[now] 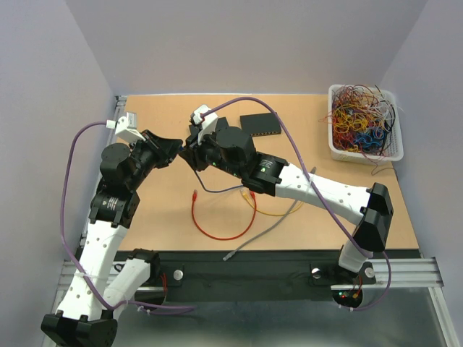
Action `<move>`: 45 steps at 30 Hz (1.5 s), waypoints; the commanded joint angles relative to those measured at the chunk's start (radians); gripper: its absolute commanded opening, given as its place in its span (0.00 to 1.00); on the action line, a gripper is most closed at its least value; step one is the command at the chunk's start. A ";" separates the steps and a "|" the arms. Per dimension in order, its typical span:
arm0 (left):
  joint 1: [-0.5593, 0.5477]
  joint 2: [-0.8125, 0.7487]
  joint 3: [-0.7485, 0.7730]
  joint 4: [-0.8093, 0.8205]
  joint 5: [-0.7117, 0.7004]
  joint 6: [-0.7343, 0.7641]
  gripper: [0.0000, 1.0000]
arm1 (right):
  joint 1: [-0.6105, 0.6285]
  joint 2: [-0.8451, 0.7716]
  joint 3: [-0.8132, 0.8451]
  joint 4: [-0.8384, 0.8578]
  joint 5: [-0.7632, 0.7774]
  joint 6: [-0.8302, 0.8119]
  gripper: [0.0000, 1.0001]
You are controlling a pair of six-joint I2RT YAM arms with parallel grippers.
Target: Insert the plug into the switch port
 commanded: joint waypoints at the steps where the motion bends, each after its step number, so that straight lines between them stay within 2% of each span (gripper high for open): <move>1: -0.001 -0.019 -0.005 0.043 -0.002 0.019 0.00 | -0.002 -0.007 -0.001 0.066 -0.009 0.010 0.33; 18: -0.001 -0.023 -0.004 0.047 0.000 0.017 0.00 | -0.002 0.010 -0.010 0.066 0.009 0.006 0.32; 21: -0.001 -0.023 -0.005 0.048 0.000 0.019 0.00 | -0.002 0.010 -0.010 0.066 0.017 0.006 0.28; 30: -0.001 -0.017 -0.015 0.057 0.003 0.017 0.00 | -0.005 0.005 -0.016 0.066 0.022 -0.007 0.03; 31: -0.001 -0.014 -0.015 0.057 0.003 0.016 0.03 | -0.006 0.005 -0.017 0.066 0.022 -0.007 0.01; 34: -0.001 -0.002 -0.013 0.058 0.007 0.025 0.30 | -0.006 -0.001 -0.031 0.064 0.041 -0.014 0.01; 35: -0.001 0.006 -0.012 0.058 0.006 0.029 0.43 | -0.011 -0.003 -0.037 0.066 0.070 -0.022 0.00; 38: -0.001 0.027 0.010 0.025 -0.025 0.063 0.57 | -0.067 -0.046 -0.086 0.066 0.080 -0.016 0.01; 40: -0.001 0.043 0.024 0.008 -0.048 0.080 0.63 | -0.147 -0.090 -0.140 0.066 0.059 0.018 0.01; 45: -0.001 0.116 0.041 0.026 -0.100 0.094 0.68 | -0.261 -0.151 -0.223 0.058 0.069 0.021 0.00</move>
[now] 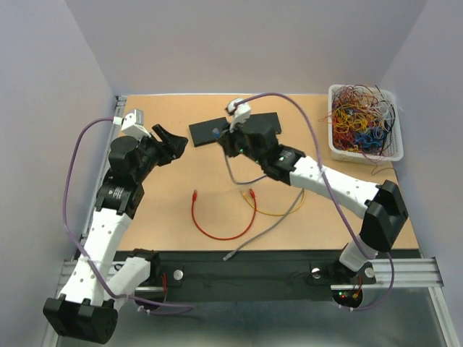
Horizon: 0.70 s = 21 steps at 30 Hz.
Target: Insert the plug into the switch port
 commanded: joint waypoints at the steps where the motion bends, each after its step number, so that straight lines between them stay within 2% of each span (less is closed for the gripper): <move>1: 0.000 0.054 0.041 0.047 -0.055 0.031 0.68 | -0.089 -0.081 -0.021 0.032 0.034 0.007 0.00; 5: 0.000 0.164 0.047 0.121 -0.067 0.019 0.68 | -0.184 -0.034 -0.004 -0.035 0.005 0.028 0.00; 8: 0.002 0.309 0.074 0.223 -0.078 0.021 0.68 | -0.254 0.056 0.011 -0.043 -0.052 0.048 0.01; 11: 0.003 0.420 0.126 0.268 -0.080 0.013 0.68 | -0.273 0.130 0.046 -0.043 -0.071 0.053 0.01; 19: 0.046 0.877 0.433 0.359 -0.080 0.030 0.67 | -0.345 0.463 0.269 -0.052 -0.147 0.065 0.00; 21: 0.069 1.012 0.534 0.373 -0.034 0.028 0.66 | -0.365 0.514 0.336 -0.060 -0.150 0.070 0.01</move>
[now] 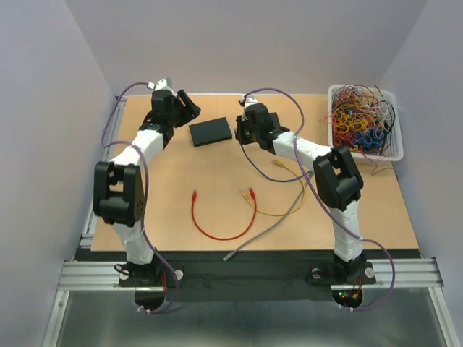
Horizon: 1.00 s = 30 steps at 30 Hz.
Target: Insert the plug into the switch port
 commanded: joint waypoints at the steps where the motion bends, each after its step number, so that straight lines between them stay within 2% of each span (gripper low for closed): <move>1: 0.061 0.176 0.178 0.087 0.053 0.018 0.66 | -0.042 0.081 0.142 -0.008 -0.065 0.020 0.00; 5: 0.096 0.436 0.384 0.081 0.138 0.037 0.65 | -0.055 0.199 0.220 -0.016 -0.064 0.014 0.00; 9: 0.106 0.581 0.595 0.044 0.190 0.068 0.64 | -0.059 0.268 0.298 -0.028 -0.047 -0.009 0.00; 14: 0.109 0.698 0.721 -0.002 0.241 0.065 0.64 | -0.064 0.341 0.361 -0.040 -0.047 -0.009 0.01; 20: 0.104 0.736 0.677 0.021 0.316 0.044 0.62 | -0.062 0.413 0.447 -0.059 -0.075 0.005 0.01; 23: 0.095 0.704 0.591 0.061 0.342 0.039 0.62 | -0.064 0.416 0.447 -0.062 -0.108 0.020 0.01; 26: 0.081 0.621 0.437 0.131 0.356 0.028 0.62 | -0.052 0.395 0.410 -0.062 -0.130 0.027 0.00; 27: 0.078 0.603 0.436 0.131 0.356 0.024 0.61 | -0.046 0.387 0.410 -0.062 -0.130 0.027 0.00; 30: 0.069 0.528 0.253 0.219 0.371 -0.004 0.61 | -0.024 0.339 0.331 -0.060 -0.121 0.024 0.00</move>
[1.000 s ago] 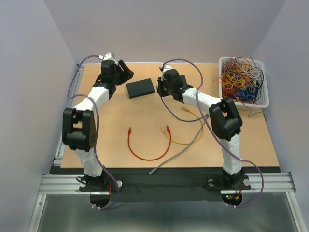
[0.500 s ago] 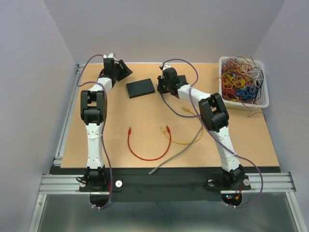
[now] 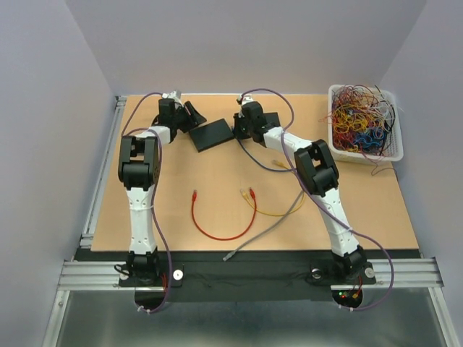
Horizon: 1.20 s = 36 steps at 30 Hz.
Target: Insert the plug into the switch port
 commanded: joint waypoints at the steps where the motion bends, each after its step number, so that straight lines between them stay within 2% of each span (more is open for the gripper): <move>1: -0.021 -0.136 -0.177 0.084 0.046 -0.027 0.61 | 0.042 -0.077 -0.089 -0.013 -0.017 0.007 0.00; 11: -0.078 -0.392 -0.595 0.179 -0.018 -0.030 0.59 | 0.148 -0.266 -0.404 0.016 0.028 0.002 0.00; 12: -0.084 -0.408 -0.596 0.179 -0.018 -0.030 0.59 | 0.149 -0.273 -0.422 0.016 0.028 0.002 0.00; 15: -0.104 -0.454 -0.695 0.190 -0.063 -0.045 0.59 | 0.149 -0.313 -0.498 0.016 0.144 0.011 0.00; 18: -0.107 -0.474 -0.739 0.190 -0.107 -0.059 0.59 | 0.120 -0.352 -0.560 0.014 0.253 0.001 0.01; 24: -0.108 -0.500 -0.794 0.176 -0.159 -0.073 0.58 | 0.053 -0.473 -0.695 0.014 0.302 0.018 0.00; 28: -0.108 -0.512 -0.826 0.176 -0.175 -0.088 0.57 | 0.056 -0.559 -0.782 0.013 0.193 0.033 0.00; 32: -0.108 -0.537 -0.861 0.187 -0.187 -0.107 0.57 | 0.146 -0.591 -0.853 0.017 0.151 0.038 0.01; 36: -0.110 -0.592 -0.916 0.176 -0.222 -0.146 0.56 | 0.243 -0.589 -0.853 0.028 0.140 0.019 0.00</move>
